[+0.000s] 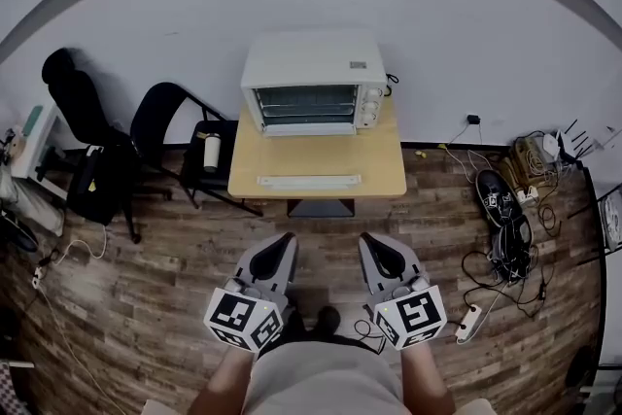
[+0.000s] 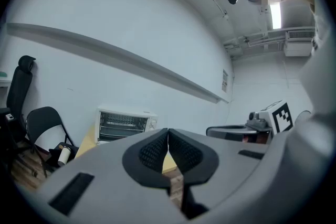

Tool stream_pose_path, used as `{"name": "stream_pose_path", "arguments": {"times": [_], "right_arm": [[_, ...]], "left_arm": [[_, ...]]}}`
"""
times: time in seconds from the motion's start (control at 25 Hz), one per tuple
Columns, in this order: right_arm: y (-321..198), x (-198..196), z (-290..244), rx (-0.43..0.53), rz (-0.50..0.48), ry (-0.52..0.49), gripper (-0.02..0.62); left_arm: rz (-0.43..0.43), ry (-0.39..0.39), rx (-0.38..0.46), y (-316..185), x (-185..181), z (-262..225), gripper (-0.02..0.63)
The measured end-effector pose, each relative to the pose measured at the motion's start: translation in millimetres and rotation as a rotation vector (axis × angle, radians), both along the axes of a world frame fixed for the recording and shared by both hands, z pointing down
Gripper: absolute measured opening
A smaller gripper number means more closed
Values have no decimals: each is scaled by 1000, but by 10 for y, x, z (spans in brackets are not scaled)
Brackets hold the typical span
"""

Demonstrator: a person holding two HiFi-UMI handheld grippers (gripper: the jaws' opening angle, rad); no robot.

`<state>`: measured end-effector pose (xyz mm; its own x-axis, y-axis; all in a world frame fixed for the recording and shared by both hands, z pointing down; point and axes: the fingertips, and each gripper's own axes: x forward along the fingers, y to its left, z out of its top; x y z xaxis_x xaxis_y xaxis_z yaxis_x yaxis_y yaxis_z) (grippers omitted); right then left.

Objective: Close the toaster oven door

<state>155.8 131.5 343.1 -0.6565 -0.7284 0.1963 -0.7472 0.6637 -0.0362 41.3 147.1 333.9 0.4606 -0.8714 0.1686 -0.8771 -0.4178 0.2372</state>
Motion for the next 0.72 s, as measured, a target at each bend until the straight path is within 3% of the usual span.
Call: {"name": "stream_pose_path", "arguments": {"times": [0.4, 0.72], "right_arm": [[43, 124, 91, -20, 40, -60, -2], [-104, 35, 222, -58, 37, -45, -2]], "left_arm": [[-35, -3, -29, 128, -36, 90, 9], [-23, -24, -54, -9, -125, 172, 9]]}}
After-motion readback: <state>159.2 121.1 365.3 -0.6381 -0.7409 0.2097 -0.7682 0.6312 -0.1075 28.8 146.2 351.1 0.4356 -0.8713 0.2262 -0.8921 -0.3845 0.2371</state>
